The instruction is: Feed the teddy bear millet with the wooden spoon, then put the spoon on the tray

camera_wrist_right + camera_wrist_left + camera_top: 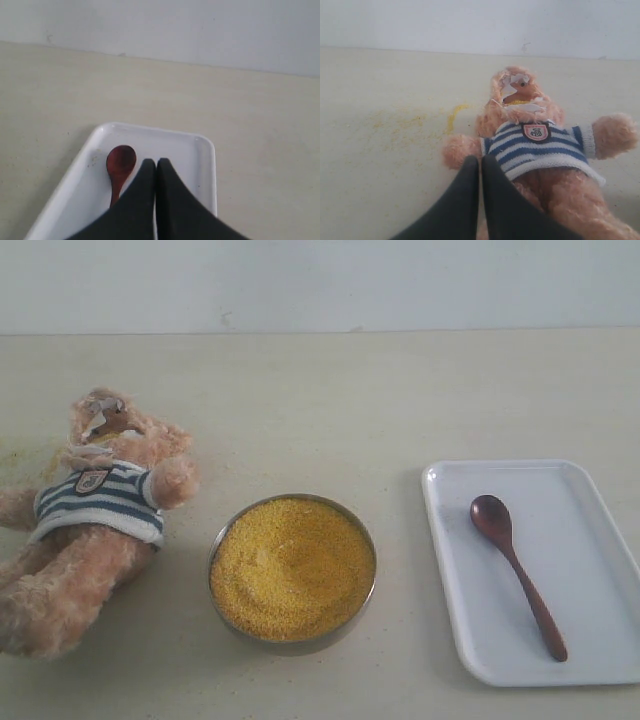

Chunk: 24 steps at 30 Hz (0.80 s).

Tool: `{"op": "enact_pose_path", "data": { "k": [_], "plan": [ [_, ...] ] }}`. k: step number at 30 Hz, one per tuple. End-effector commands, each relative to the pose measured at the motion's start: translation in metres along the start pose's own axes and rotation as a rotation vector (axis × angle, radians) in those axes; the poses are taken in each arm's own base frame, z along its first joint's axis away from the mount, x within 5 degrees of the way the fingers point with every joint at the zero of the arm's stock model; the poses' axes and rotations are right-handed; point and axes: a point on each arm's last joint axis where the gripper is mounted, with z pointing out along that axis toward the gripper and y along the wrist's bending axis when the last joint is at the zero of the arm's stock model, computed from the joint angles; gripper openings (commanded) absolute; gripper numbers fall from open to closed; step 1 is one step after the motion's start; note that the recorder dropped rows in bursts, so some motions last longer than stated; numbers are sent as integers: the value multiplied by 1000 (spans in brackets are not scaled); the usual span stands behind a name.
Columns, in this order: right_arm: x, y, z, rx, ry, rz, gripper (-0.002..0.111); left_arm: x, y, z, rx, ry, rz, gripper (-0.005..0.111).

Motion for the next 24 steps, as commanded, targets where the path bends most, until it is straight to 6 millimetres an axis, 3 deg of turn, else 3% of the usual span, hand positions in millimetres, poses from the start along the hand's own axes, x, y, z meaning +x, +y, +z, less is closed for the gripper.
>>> {"op": "enact_pose_path", "data": {
  "k": [1,24],
  "plan": [
    [3,0,0,0,24,7,0,1,0,0,0,-3,-11,4],
    [3,0,0,1,24,54,0,1,0,0,0,-3,-11,4]
  ]
}}
